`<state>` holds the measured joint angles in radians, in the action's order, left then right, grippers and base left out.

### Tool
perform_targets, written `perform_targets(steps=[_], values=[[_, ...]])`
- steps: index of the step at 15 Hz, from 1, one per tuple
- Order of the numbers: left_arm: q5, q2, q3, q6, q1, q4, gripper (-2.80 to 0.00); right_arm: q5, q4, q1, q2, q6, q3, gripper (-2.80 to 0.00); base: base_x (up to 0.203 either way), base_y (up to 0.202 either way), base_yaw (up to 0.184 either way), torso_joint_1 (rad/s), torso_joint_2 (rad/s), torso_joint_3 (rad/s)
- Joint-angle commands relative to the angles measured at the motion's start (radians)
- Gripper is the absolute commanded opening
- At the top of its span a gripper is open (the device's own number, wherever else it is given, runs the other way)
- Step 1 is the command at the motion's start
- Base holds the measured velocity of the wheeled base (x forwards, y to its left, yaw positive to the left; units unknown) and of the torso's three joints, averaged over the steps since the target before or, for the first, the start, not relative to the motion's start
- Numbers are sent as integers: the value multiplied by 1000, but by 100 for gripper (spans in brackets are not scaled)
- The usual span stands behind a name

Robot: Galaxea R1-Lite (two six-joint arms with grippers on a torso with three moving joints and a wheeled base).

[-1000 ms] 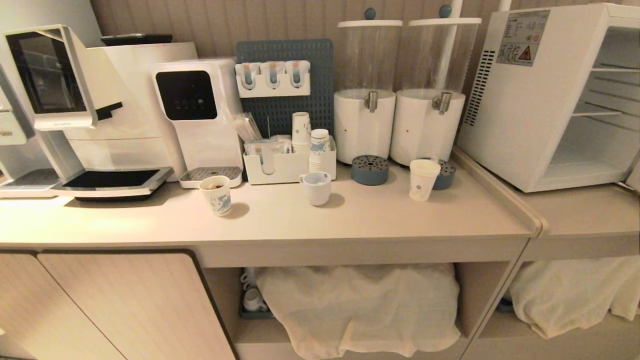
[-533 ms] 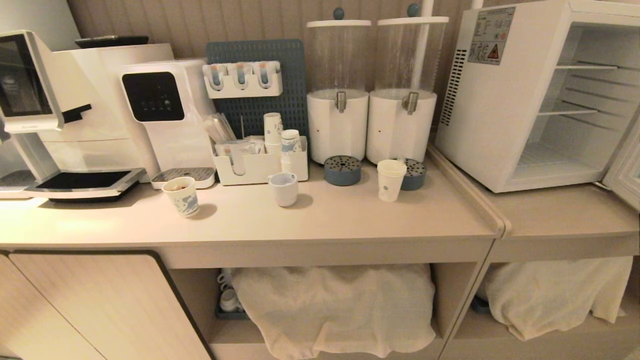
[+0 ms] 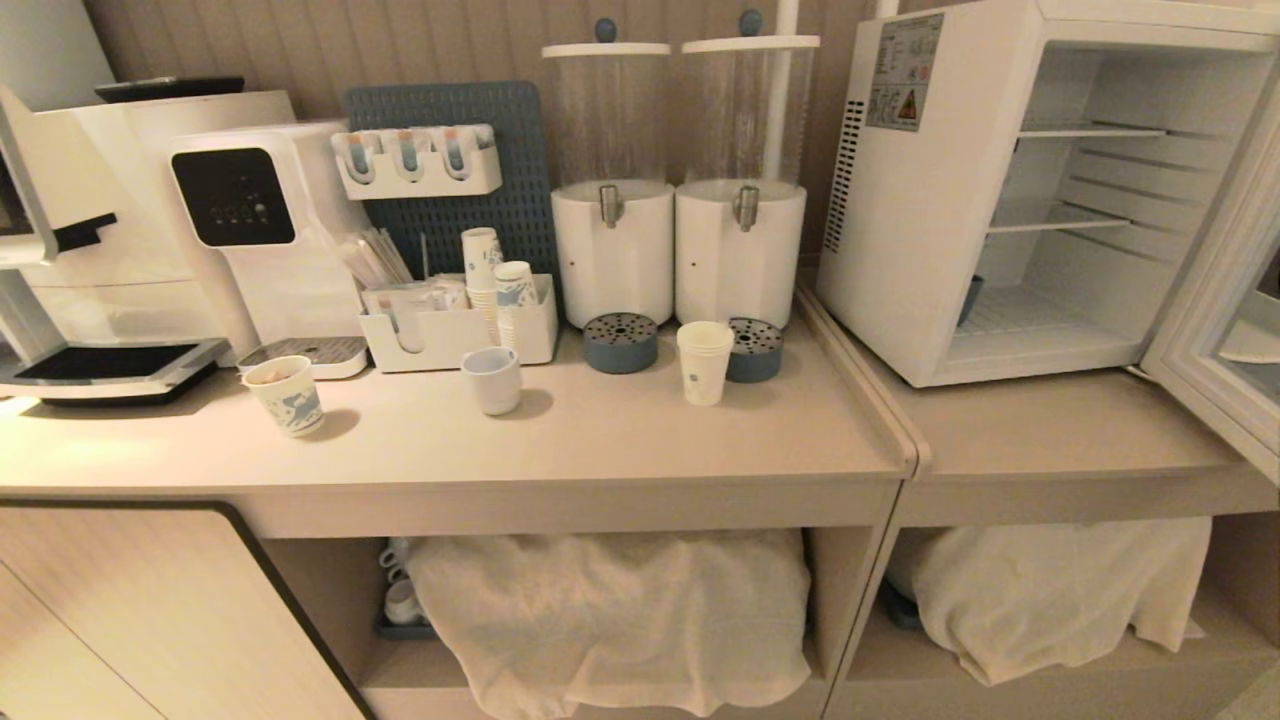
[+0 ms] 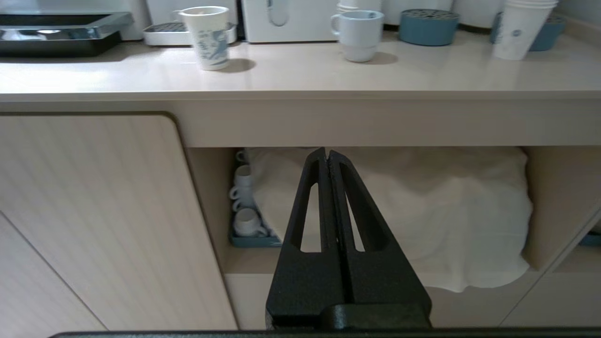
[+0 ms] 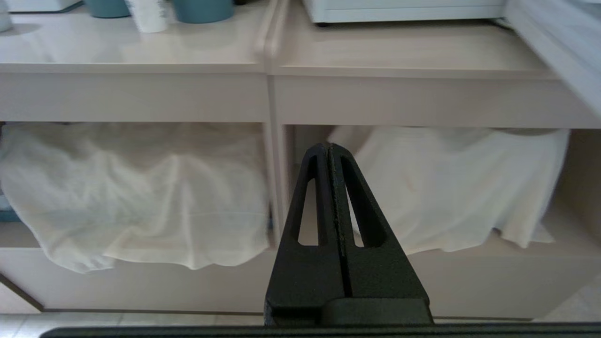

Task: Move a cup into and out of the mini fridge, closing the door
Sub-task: Close the freezer door

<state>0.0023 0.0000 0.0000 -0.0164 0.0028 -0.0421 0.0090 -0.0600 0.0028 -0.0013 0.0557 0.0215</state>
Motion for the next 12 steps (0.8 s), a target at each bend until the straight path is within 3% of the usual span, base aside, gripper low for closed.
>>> perform_targets(steps=[1,12], values=[[1,0,20,1,0,-1,-280,0,0,0,1,1,1,-280,0,-192,0,7,7,2],[1,0,20,1,0,-1,-280,3,-15,0,1,1,5,-280,0,-194,-1,3,1,3]])
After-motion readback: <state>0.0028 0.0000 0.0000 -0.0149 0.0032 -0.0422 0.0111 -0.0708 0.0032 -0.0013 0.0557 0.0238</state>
